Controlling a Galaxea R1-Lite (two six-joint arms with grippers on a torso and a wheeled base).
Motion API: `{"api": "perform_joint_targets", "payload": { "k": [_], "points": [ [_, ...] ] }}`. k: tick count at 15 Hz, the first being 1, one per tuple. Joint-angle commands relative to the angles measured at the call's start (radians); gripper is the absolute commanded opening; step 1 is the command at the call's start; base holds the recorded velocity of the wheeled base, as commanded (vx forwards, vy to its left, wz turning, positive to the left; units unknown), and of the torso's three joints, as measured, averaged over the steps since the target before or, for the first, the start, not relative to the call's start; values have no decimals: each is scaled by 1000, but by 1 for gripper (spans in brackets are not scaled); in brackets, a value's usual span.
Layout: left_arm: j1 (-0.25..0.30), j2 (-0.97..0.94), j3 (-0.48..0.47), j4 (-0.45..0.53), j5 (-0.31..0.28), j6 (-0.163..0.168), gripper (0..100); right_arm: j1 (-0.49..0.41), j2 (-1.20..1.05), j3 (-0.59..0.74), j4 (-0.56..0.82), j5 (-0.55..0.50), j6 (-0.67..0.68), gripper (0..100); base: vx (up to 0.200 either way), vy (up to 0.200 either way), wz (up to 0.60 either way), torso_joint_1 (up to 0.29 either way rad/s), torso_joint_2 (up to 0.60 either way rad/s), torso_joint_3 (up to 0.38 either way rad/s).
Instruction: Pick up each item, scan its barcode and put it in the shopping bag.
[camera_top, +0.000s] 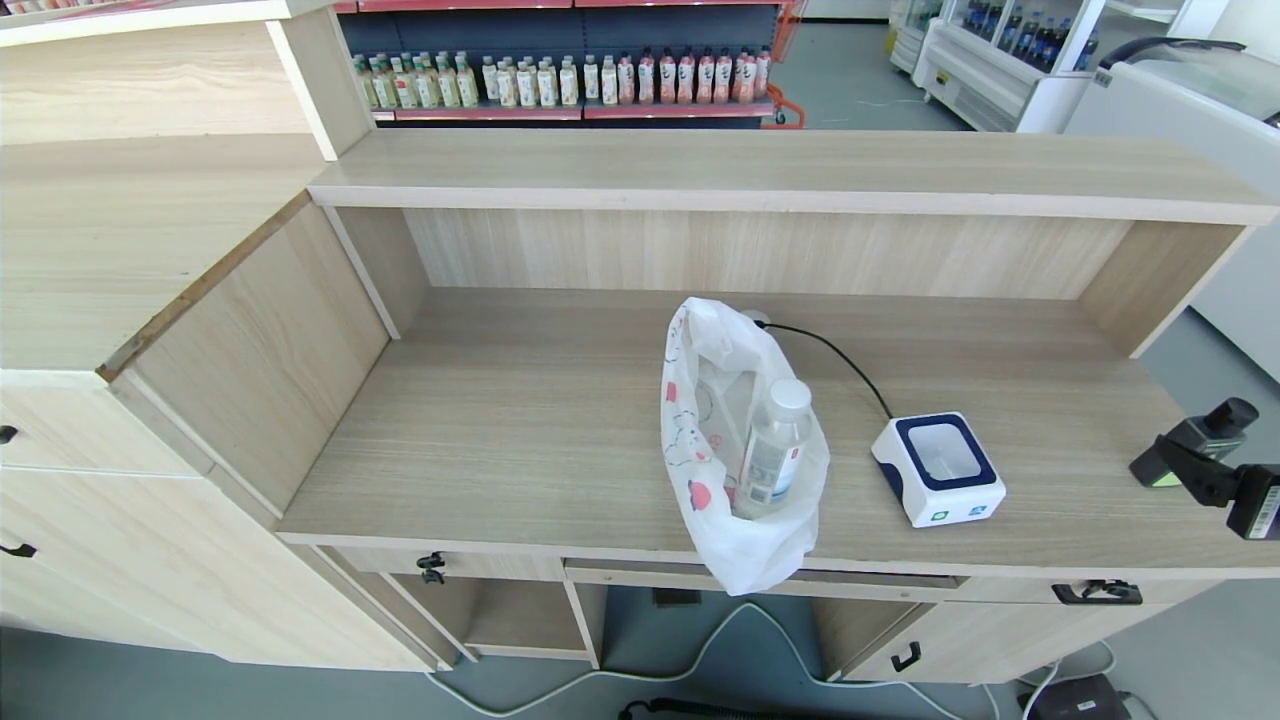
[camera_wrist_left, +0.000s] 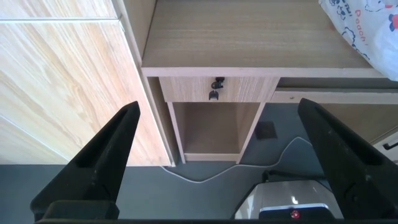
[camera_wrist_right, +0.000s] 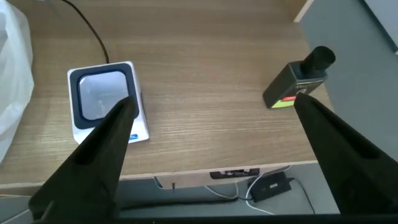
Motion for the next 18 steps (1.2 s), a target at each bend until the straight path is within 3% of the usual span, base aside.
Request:
{"api": "perform_joint_targets", "payload": {
  "k": [1,18],
  "points": [
    [0,0,0,0,0,0,100,-6,5,0,-1,0,1,100,0,0,0,0,0,0],
    [0,0,0,0,0,6,100,-65,24,34,1,-3,-10,100,0,-200,0,0,1,2]
  ]
}}
